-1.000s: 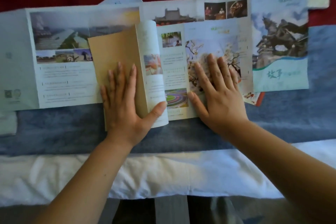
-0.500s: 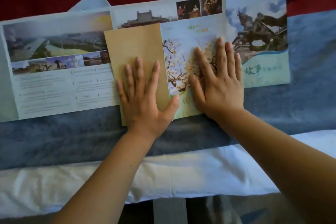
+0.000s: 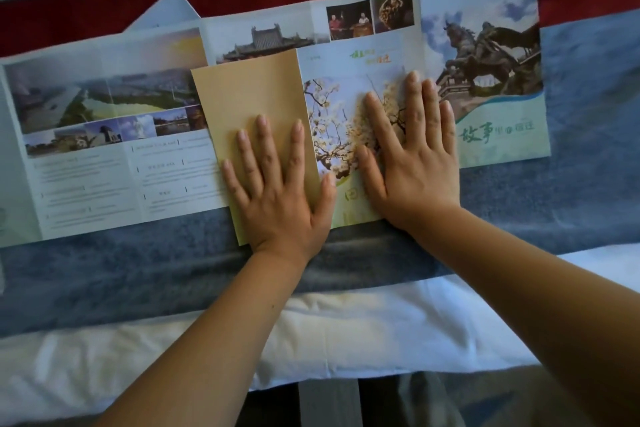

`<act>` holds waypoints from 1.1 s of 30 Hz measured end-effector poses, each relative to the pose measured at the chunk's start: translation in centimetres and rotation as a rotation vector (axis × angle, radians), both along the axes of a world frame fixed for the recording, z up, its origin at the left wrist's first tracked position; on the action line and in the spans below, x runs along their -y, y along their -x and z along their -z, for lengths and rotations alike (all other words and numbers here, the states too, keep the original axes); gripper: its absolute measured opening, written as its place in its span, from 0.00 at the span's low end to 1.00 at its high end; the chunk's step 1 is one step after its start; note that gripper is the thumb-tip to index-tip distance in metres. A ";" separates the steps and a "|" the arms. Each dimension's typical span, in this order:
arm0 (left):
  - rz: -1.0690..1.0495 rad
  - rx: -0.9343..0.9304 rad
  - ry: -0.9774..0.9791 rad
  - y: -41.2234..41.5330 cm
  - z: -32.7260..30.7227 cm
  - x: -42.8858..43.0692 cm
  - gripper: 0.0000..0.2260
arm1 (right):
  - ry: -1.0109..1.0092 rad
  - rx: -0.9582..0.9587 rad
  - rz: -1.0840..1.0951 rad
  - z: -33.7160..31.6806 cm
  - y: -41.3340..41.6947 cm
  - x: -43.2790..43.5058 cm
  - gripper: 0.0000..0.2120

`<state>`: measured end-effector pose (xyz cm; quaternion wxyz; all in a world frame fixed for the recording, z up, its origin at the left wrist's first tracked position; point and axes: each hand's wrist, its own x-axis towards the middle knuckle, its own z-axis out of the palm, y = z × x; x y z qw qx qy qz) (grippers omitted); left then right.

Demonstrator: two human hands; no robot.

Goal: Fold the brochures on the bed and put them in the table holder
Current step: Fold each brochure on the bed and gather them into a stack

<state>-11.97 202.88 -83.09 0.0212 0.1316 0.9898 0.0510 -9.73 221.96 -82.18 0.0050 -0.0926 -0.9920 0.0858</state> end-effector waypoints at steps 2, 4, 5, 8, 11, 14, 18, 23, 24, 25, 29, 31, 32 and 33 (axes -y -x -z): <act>-0.005 -0.001 0.004 0.0 0.0 -0.2 0.33 | -0.009 -0.008 -0.003 0.1 0.1 0.0 0.32; -0.001 0.005 0.004 0.1 0.0 -0.3 0.33 | -0.021 -0.013 -0.010 0.2 0.2 0.0 0.32; 0.000 0.008 0.007 0.1 -0.1 -0.3 0.33 | -0.029 -0.010 -0.012 0.2 0.2 0.1 0.32; -0.006 0.035 0.015 0.0 -0.4 -0.2 0.35 | -0.038 0.017 -0.021 0.1 0.2 0.1 0.32; 0.042 0.051 0.037 0.6 -1.2 0.4 0.36 | -0.061 0.080 -0.043 -0.5 0.5 0.0 0.32; 0.134 0.026 0.075 1.6 -1.5 2.1 0.39 | -0.117 0.094 -0.105 -0.9 0.4 0.6 0.31; 0.112 0.036 0.053 2.1 -1.2 3.4 0.42 | -0.035 0.080 -0.125 -0.9 0.4 1.8 0.31; 0.101 0.126 0.006 2.4 -1.8 3.6 0.46 | -0.035 0.078 -0.123 -0.6 0.4 2.5 0.31; 0.104 0.147 -0.016 2.5 -2.1 3.7 0.46 | -0.035 0.085 -0.126 -0.7 0.5 2.9 0.31; 0.106 0.171 -0.058 2.5 -2.3 3.8 0.46 | -0.033 0.096 -0.130 -0.8 0.6 3.3 0.31; 0.101 0.324 -0.315 3.0 -3.6 5.1 0.46 | -0.034 0.166 -0.189 -1.2 1.8 6.3 0.31; 0.121 0.395 -0.427 3.4 -4.5 5.9 0.45 | -0.021 0.198 -0.244 -1.3 2.4 8.5 0.34; 0.127 0.416 -0.496 3.6 -5.0 6.4 0.43 | -0.007 0.201 -0.266 -1.4 2.7 9.7 0.37; 0.120 0.424 -0.583 3.9 -5.5 7.0 0.40 | 0.015 0.197 -0.281 -1.5 3.0 10.9 0.38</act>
